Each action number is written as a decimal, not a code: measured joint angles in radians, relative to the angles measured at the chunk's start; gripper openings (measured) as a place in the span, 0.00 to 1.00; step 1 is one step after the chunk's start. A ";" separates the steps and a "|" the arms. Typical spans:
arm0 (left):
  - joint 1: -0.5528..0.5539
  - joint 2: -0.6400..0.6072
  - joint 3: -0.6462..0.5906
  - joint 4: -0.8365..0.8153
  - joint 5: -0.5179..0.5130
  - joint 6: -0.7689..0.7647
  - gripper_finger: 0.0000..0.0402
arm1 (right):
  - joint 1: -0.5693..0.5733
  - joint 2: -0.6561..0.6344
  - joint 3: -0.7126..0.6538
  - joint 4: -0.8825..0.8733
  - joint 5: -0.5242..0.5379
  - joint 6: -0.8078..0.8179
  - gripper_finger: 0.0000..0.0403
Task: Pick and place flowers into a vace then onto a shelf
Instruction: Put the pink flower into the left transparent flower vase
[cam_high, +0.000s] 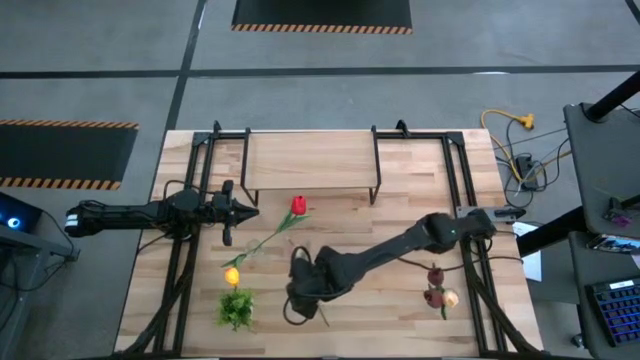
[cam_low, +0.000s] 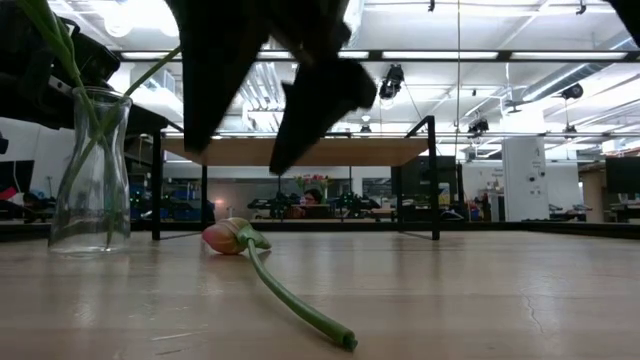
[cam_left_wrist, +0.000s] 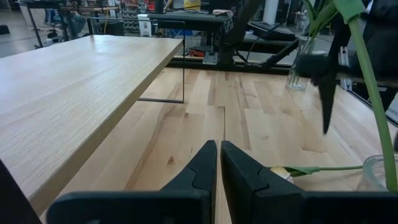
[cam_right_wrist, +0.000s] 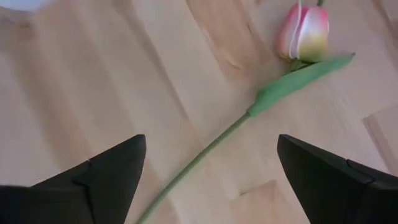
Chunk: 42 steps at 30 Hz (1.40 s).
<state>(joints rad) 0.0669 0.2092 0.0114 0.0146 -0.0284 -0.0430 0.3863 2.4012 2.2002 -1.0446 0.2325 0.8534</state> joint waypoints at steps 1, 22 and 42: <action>0.000 0.000 0.000 0.000 0.000 0.000 0.01 | -0.004 0.013 0.000 0.003 0.002 -0.001 0.86; 0.000 0.000 0.000 0.000 0.000 0.000 0.01 | -0.052 0.126 -0.005 -0.028 0.055 -0.019 0.79; 0.000 0.000 0.000 -0.001 0.000 0.000 0.01 | -0.051 0.112 -0.011 -0.109 -0.050 -0.107 0.04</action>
<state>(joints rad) 0.0666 0.2092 0.0115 0.0139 -0.0280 -0.0433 0.3353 2.5129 2.1893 -1.1535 0.1826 0.7463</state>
